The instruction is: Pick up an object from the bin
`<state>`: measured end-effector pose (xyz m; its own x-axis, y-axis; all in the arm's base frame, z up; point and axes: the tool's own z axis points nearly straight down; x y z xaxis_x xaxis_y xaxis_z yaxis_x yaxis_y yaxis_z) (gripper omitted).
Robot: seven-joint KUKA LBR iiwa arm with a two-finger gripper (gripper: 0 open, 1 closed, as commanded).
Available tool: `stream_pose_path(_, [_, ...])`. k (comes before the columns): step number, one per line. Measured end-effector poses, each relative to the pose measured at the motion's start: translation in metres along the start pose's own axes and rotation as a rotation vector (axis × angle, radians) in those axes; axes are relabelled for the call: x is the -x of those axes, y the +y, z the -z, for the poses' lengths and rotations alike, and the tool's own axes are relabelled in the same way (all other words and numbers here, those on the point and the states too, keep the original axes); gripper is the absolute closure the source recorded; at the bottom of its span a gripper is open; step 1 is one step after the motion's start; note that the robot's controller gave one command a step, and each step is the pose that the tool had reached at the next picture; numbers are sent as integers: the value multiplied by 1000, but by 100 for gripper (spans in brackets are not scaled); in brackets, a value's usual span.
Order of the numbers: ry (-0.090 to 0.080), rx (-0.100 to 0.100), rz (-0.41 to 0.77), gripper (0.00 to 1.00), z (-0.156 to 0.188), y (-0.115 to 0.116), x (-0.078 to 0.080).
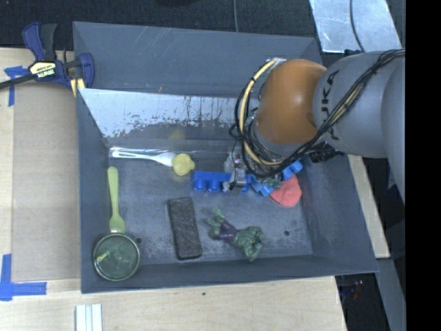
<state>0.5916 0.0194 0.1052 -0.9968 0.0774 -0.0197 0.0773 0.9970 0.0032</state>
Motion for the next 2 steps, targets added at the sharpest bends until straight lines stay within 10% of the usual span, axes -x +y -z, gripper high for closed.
stream_pose_path(1, [0, 0, 0, 100, 0, 0, 0])
stream_pose_path(2, [-20, 2, 247, 100, -11, -11, -11])
